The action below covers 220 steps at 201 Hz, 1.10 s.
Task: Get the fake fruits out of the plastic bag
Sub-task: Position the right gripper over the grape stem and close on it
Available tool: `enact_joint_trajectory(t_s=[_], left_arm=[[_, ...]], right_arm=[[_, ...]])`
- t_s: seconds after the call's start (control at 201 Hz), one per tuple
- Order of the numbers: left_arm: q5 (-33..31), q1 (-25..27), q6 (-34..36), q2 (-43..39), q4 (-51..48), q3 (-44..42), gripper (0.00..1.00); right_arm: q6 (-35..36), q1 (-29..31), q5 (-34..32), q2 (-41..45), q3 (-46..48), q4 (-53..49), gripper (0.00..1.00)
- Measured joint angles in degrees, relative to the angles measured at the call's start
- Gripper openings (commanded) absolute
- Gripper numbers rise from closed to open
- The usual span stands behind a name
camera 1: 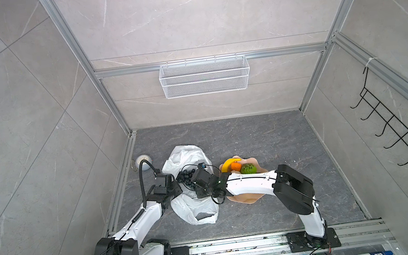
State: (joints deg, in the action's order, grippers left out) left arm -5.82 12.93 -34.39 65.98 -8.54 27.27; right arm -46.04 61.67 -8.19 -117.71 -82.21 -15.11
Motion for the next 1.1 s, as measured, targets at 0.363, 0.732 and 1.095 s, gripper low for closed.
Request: enact_joint_trajectory(t_s=[0.363,0.732,1.095], left_arm=[[0.0,0.0,0.0,0.0,0.0,0.0,0.49],[-0.04,0.0,0.0,0.0,0.0,0.0,0.49],[-0.04,0.0,0.0,0.0,0.02,0.0,0.49]], right_arm=[[3.96,-0.31,-1.44,-4.17,-5.73,-1.95,0.19],[5.09,-0.31,-2.99,-5.86,-5.99,-4.35,0.2],[7.91,-0.31,-2.97,-10.45,-11.1,-4.44,0.2]])
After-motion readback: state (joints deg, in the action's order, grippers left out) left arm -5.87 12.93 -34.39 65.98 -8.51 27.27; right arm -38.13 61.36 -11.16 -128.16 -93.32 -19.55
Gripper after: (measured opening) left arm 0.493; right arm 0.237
